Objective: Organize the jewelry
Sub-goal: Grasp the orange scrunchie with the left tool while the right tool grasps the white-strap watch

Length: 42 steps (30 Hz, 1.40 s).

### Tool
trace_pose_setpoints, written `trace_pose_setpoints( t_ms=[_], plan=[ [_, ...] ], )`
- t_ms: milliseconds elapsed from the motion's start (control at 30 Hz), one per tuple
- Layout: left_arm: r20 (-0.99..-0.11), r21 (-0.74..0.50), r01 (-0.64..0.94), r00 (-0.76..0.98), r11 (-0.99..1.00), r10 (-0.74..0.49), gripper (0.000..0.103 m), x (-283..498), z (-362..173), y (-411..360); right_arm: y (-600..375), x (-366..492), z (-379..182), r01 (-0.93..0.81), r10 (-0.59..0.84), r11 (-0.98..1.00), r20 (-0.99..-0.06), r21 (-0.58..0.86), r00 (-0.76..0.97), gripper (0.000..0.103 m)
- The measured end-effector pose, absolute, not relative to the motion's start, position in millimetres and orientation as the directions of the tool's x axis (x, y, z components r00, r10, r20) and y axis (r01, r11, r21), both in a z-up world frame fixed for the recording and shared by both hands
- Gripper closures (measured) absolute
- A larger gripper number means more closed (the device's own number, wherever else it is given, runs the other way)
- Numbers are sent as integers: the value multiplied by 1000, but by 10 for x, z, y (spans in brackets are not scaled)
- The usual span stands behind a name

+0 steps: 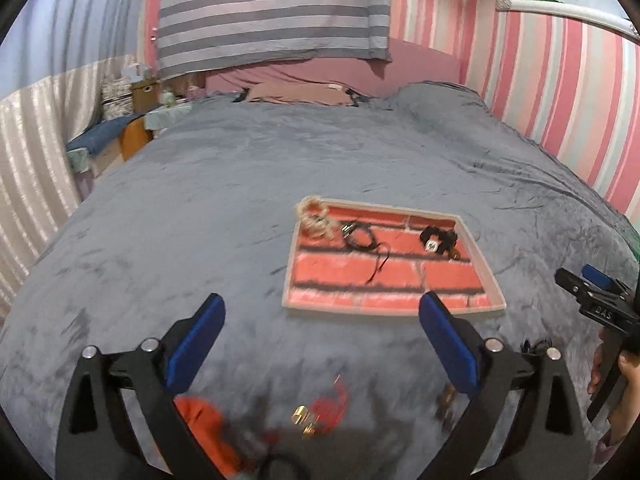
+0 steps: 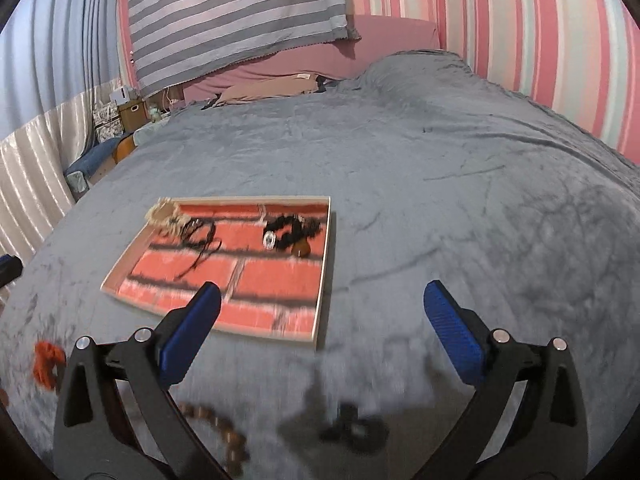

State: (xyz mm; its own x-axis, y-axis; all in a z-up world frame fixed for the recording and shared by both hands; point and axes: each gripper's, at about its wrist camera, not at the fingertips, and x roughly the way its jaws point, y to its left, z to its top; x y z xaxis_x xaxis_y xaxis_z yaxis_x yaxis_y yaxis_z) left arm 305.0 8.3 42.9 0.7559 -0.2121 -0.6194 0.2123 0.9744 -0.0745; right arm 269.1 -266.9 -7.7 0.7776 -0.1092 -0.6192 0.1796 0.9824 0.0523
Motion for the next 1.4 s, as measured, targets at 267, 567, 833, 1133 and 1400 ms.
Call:
trace_pose_setpoints(
  t_ms=[267,567,833,1133,1400],
  plan=[
    [-621,-36,100,778,994,-101,5,2410,202,583,-2399,2025,-269,181,-114,982,-633,42,766,4],
    [-674,-14,62,736,998,-56,5,2095,-336,624,-2147,1614,-581,189,-92,979,-682,69,725,4],
    [-704,-23,52,708,998,-53,5,1916,-661,612,-1854,1356,-803,135,-55,989,-702,59,710,4],
    [-720,-41,54,690,998,-67,5,1913,-781,734,-1606,1252,-961,74,-34,997,-721,24,692,4],
    [-736,-41,66,672,997,-75,5,1993,-856,730,-1466,1288,-1042,43,-37,999,-735,-10,677,6]
  ],
)
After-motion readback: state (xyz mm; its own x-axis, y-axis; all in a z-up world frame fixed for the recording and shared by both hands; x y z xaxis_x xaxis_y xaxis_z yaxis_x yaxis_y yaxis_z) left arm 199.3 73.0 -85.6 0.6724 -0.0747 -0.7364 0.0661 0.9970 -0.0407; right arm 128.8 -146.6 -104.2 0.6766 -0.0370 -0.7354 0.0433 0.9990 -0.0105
